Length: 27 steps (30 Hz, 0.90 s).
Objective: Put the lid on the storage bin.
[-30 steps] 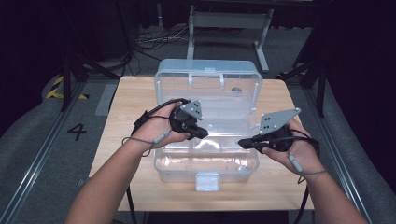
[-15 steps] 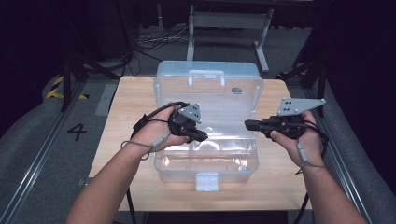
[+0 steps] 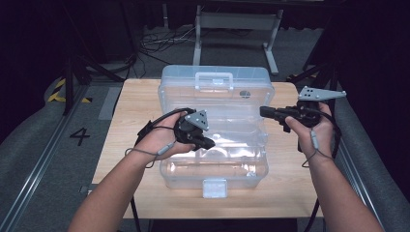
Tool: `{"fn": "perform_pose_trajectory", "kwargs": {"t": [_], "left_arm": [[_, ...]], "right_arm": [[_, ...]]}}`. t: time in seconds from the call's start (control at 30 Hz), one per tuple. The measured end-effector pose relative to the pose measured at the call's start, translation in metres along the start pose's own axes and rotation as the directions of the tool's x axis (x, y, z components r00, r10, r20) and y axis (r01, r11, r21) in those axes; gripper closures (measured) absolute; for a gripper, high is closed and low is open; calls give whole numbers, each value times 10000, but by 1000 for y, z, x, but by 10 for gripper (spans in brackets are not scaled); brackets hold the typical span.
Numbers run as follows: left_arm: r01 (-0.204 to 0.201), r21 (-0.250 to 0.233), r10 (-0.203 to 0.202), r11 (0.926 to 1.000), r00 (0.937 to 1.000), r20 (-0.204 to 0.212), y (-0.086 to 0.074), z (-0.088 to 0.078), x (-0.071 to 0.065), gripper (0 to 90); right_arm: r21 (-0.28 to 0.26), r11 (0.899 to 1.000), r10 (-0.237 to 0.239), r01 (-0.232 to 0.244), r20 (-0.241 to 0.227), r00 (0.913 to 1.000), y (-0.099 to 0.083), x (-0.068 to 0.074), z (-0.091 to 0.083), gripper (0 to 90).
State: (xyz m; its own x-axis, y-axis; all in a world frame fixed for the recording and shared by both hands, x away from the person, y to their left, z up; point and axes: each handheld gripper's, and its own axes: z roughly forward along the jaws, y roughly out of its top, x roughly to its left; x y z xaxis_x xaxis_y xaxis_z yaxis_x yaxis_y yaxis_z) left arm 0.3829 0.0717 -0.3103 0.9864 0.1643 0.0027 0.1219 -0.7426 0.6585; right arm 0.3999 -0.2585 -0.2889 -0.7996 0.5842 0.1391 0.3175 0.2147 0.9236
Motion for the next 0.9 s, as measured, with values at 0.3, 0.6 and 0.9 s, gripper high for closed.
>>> {"fn": "perform_pose_trajectory", "kwargs": {"t": [0.3,0.6,0.9], "left_arm": [[11,78,-12,10000,9999,106,-2,1,-2,875],[7,171,-11,9999,9998,216,-4,3,-6,874],[-33,205,28,9998,9997,256,-5,5,-8,874]], "right_arm": [[-119,9992,393,-389,356,9986,-1,-12,1,900],[-233,9978,625,-614,494,9968,-6,-18,0,900],[-305,9962,828,-818,325,9960,-10,-20,1,900]]}}
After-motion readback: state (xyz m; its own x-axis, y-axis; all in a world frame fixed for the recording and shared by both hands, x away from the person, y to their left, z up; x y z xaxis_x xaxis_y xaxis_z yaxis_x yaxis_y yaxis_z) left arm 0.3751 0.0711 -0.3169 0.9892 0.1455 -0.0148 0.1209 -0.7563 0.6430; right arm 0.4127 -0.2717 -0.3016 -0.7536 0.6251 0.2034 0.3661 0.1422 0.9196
